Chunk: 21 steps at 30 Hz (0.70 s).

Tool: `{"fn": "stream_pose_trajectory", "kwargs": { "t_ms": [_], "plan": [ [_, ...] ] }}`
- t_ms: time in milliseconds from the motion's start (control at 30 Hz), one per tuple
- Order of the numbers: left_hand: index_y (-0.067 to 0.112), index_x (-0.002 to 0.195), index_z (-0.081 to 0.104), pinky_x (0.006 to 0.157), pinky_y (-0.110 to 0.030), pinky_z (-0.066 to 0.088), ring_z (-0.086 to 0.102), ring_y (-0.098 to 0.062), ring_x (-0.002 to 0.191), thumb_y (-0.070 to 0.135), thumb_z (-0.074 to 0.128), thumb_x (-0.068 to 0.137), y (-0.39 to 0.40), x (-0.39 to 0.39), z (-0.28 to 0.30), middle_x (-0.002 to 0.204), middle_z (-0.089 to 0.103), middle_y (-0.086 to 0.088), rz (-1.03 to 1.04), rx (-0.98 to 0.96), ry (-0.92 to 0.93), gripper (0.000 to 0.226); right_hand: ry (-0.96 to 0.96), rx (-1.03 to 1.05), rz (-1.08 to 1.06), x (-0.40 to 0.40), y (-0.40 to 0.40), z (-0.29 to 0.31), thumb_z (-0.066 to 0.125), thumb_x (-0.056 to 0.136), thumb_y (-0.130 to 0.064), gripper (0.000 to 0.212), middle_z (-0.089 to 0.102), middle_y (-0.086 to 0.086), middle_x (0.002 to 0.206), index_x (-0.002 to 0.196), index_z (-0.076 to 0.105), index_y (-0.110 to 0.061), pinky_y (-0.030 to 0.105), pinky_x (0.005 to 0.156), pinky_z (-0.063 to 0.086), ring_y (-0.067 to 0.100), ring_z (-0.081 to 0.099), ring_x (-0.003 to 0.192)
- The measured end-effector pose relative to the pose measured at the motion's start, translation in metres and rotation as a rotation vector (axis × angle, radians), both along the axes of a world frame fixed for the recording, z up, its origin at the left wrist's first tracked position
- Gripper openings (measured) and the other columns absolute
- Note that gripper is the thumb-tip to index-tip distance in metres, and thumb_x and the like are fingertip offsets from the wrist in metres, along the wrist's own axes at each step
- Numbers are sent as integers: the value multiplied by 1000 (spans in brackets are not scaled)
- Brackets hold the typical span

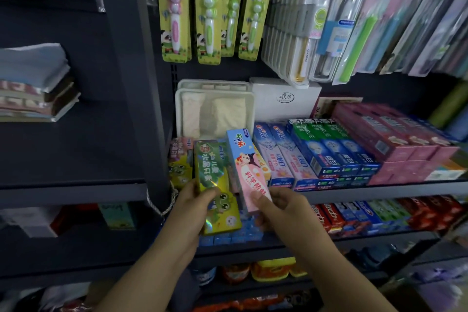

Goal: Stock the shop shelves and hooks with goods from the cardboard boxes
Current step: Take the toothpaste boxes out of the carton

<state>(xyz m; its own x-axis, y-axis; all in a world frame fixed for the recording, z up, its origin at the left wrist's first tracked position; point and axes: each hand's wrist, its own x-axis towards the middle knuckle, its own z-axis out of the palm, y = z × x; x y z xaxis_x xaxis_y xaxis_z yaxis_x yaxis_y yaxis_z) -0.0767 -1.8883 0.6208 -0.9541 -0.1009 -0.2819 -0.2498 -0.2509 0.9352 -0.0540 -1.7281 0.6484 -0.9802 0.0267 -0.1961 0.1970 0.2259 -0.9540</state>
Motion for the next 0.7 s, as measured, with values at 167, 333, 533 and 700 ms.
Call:
{"fn": "stream_pose_trajectory", "kwargs": {
  "t_ms": [167,333,533,700],
  "plan": [
    [26,104,61,69,-34,55,70,-19,81,13,57,91,-14,5,2,94,72,0,70,-30,39,19,-83,-186,-72,-21,-12,-6,64,91,-23,18,74,7,73,91,69,-5,22,64,55,10,67,62],
    [27,107,61,80,-44,57,70,-22,85,15,58,90,-21,10,-2,96,72,-1,56,-50,12,21,-157,-376,-189,-35,-29,-19,63,90,-15,19,74,9,77,77,69,-3,25,75,55,10,70,62],
    [27,104,62,80,-46,57,70,-23,84,15,60,90,-25,14,-8,95,73,-2,55,-27,-13,18,-184,-559,-314,-39,-37,-21,64,90,-14,20,74,9,84,91,66,6,12,52,50,6,71,67],
    [25,104,62,68,-36,57,71,-20,79,14,60,90,-25,14,-9,92,73,-2,58,23,-3,18,-189,-612,-358,-46,-44,-23,67,89,-18,29,73,7,84,101,61,8,15,54,50,4,70,64]
  ]
}}
